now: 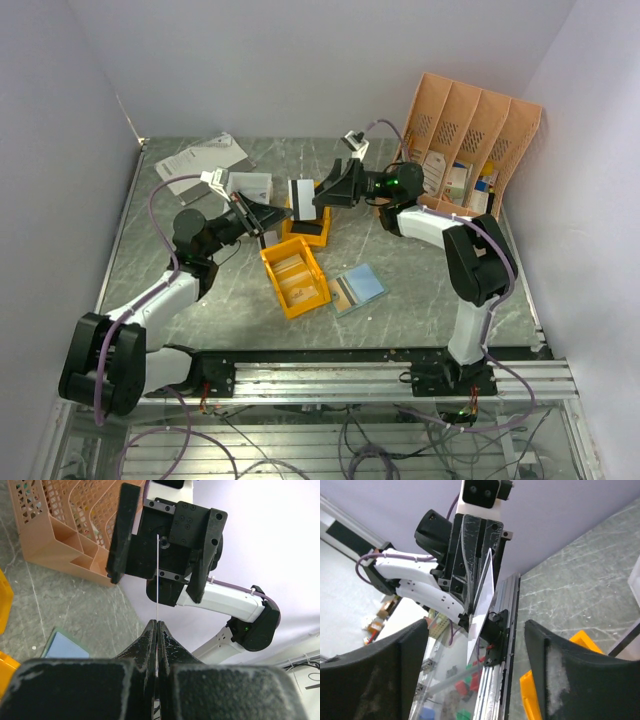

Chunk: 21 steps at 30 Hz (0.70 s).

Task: Put the credit cards into the card holder
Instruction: Adjust the credit card.

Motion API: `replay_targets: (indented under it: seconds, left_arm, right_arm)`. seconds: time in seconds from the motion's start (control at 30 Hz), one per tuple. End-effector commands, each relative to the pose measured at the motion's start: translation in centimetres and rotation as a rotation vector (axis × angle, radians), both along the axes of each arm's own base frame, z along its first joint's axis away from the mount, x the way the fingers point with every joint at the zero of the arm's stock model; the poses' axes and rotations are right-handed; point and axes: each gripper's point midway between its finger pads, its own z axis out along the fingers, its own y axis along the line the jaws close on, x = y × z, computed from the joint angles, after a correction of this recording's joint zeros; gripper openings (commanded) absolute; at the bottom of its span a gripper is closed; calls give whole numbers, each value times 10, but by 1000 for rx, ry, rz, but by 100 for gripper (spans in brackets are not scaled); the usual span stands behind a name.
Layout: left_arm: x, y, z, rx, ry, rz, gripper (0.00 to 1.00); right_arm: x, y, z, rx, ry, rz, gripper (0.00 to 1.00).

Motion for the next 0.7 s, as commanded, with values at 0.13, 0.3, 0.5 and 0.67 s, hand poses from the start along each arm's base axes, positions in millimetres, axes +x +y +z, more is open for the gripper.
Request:
replay_targets:
  seconds: [0.13, 0.3, 0.5, 0.67]
  left_arm:
    - [2, -5, 17, -15, -75, 13, 7]
    - [-2, -6, 19, -14, -95, 2, 11]
    - [1, 14, -15, 108, -53, 146, 58]
    - [-1, 56, -80, 184, 82, 285, 70]
  right_arm:
    - [-11, 16, 11, 25, -3, 63, 31]
    - [-10, 17, 8, 21, 27, 55, 0]
    - [-7, 11, 1, 3, 15, 46, 0]
    - [-1, -3, -15, -39, 9, 9, 0]
